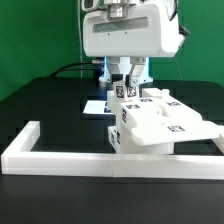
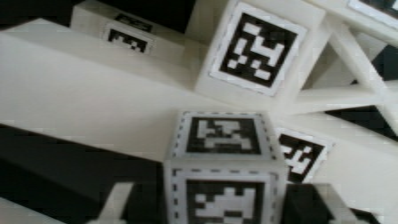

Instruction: Assemble chair

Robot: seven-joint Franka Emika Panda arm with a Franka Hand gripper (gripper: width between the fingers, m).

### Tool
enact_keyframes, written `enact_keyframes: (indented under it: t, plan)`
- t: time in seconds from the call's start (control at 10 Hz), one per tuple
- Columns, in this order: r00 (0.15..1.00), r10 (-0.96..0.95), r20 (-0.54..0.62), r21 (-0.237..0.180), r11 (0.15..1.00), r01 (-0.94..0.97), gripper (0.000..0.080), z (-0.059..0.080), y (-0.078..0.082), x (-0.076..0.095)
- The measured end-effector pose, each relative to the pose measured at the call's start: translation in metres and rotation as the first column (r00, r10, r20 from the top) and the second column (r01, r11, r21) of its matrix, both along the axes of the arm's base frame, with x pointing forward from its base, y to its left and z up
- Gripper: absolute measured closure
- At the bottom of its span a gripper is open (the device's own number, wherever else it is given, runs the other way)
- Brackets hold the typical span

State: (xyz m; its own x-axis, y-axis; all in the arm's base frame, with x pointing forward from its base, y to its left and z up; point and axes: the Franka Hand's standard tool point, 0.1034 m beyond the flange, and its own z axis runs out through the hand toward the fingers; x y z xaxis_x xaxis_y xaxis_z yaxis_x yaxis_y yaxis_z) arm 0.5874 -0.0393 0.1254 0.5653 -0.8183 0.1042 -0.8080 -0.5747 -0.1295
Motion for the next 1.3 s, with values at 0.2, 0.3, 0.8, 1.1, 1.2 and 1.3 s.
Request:
enact_keyframes:
  t: [0.2,0.3,0.8,1.1,1.2,1.3]
  plan:
    - [0.988,-0.156,0.0,0.027,0.987,0.156,0.0511,0.0,0.0,0.0]
    - [0.98,-0.199,-0.001,0.035,0.979,0.199,0.0511,0.0,0.001,0.0]
    - [0.996,0.082,0.026,-0.02,0.997,-0.081,0.0152,0.001,0.011,0.0]
    - [0.885,0.466,0.013,-0.112,0.88,-0.462,0.015,-0.002,0.012,-0.005]
    - [0.866,0.5,0.008,-0.119,0.86,-0.496,0.015,-0.002,0.012,-0.005]
    - [0.811,0.585,-0.01,-0.139,0.802,-0.581,0.015,-0.002,0.011,-0.005]
